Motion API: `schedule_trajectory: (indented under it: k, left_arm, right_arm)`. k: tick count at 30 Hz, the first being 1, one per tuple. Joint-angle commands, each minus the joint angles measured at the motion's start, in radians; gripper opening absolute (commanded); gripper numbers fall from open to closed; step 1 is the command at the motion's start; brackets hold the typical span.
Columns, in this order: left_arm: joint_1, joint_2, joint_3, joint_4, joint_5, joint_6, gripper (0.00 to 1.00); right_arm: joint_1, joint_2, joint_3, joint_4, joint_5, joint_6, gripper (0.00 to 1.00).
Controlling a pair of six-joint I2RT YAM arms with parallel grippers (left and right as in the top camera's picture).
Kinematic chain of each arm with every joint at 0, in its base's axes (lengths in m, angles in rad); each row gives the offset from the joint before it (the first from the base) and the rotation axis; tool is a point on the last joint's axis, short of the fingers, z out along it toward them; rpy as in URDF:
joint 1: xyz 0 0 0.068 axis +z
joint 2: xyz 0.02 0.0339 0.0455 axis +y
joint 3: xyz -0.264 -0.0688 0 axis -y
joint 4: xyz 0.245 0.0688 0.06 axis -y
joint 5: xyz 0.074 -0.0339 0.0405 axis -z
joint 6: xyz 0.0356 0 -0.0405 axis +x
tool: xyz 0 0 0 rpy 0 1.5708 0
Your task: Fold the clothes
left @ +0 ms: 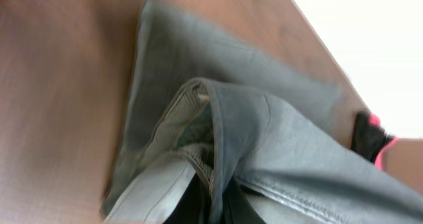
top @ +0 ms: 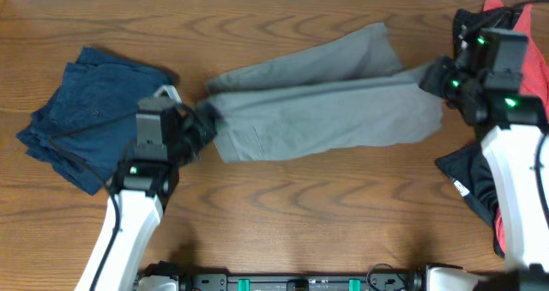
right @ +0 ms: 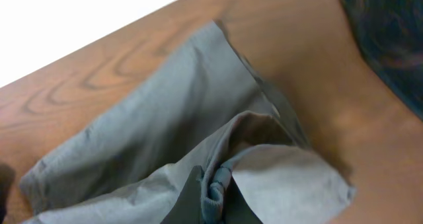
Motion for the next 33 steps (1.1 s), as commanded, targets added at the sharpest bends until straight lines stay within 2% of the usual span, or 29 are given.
schedule_trajectory:
  k: [1, 8, 14, 15, 16, 17, 18, 19, 20, 21, 27, 30, 33]
  left_arm:
    - [0.031, 0.083, 0.026, 0.082, -0.068, 0.016, 0.06]
    - [0.03, 0.289, 0.026, 0.32, -0.068, 0.016, 0.06]
    - [0.03, 0.451, 0.026, 0.584, -0.069, 0.016, 0.06]
    - [0.03, 0.48, 0.026, 0.636, -0.068, 0.016, 0.06]
    - [0.03, 0.509, 0.026, 0.687, -0.068, 0.016, 0.06]
    - [0.03, 0.531, 0.026, 0.725, -0.067, 0.015, 0.22]
    - [0.03, 0.551, 0.026, 0.763, -0.061, 0.015, 0.59]
    - [0.031, 0.564, 0.026, 0.792, -0.055, 0.015, 0.8]
    - [0.032, 0.569, 0.026, 0.816, -0.045, 0.015, 0.91]
    - [0.036, 0.57, 0.026, 0.837, -0.029, 0.016, 0.99]
    - [0.069, 0.541, 0.028, 0.875, 0.154, 0.008, 0.98]
    - [0.063, 0.537, 0.028, 0.798, 0.231, 0.009, 0.98]
    - [0.048, 0.538, 0.028, 0.643, 0.216, 0.029, 0.98]
  right_arm:
    - [0.011, 0.069, 0.024, 0.085, 0.048, -0.016, 0.01]
    - [0.042, 0.257, 0.024, 0.318, 0.048, -0.005, 0.01]
    - [0.074, 0.407, 0.024, 0.569, 0.048, 0.0, 0.01]
    - [0.08, 0.432, 0.024, 0.616, 0.044, 0.016, 0.06]
    - [0.084, 0.45, 0.024, 0.653, 0.042, 0.036, 0.18]
    - [0.087, 0.468, 0.024, 0.69, 0.039, 0.066, 0.43]
    - [0.088, 0.483, 0.024, 0.727, 0.031, 0.101, 0.94]
    - [0.088, 0.491, 0.024, 0.749, 0.022, 0.119, 0.99]
    - [0.086, 0.494, 0.024, 0.767, 0.009, 0.135, 0.99]
    - [0.083, 0.494, 0.024, 0.783, -0.007, 0.146, 0.99]
    - [0.06, 0.464, 0.026, 0.754, -0.146, 0.144, 0.99]
    - [0.057, 0.463, 0.026, 0.661, -0.232, 0.135, 0.99]
    - [0.061, 0.463, 0.025, 0.498, -0.233, 0.078, 0.99]
